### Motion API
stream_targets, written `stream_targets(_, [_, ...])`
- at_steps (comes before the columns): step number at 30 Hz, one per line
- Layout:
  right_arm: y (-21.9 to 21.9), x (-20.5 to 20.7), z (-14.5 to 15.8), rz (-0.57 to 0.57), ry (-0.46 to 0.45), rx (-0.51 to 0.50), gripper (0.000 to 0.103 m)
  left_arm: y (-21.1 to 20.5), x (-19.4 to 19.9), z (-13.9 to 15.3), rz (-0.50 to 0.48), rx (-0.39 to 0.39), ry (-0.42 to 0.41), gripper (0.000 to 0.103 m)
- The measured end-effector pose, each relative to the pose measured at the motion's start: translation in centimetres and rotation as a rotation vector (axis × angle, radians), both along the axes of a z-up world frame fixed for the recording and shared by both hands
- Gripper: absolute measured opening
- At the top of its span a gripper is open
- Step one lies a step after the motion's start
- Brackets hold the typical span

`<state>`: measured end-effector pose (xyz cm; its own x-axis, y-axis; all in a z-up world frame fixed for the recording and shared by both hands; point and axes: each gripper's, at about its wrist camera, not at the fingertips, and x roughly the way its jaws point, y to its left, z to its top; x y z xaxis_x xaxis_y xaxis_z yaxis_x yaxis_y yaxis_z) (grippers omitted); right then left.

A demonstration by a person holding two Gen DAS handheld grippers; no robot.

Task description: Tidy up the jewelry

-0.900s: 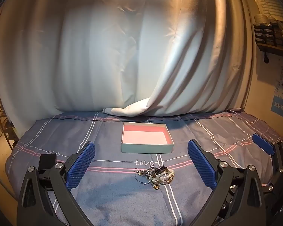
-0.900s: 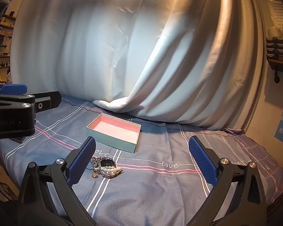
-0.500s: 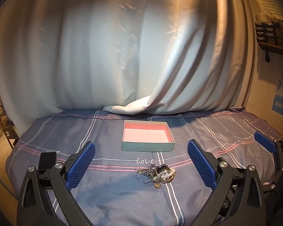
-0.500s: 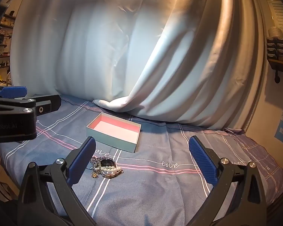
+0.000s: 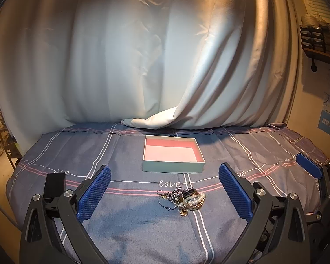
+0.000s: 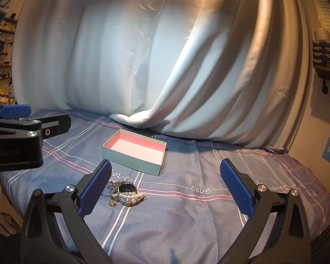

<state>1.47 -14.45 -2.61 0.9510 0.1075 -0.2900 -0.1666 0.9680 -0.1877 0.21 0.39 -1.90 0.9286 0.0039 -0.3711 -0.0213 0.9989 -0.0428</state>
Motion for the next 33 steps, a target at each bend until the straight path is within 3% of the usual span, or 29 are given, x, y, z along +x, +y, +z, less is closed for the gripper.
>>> stream_targets(33, [-0.04,0.51,-0.44,0.009,0.046,0.0,0.097,0.17,0.87,0.31,0.008,-0.01,0.048,0.097])
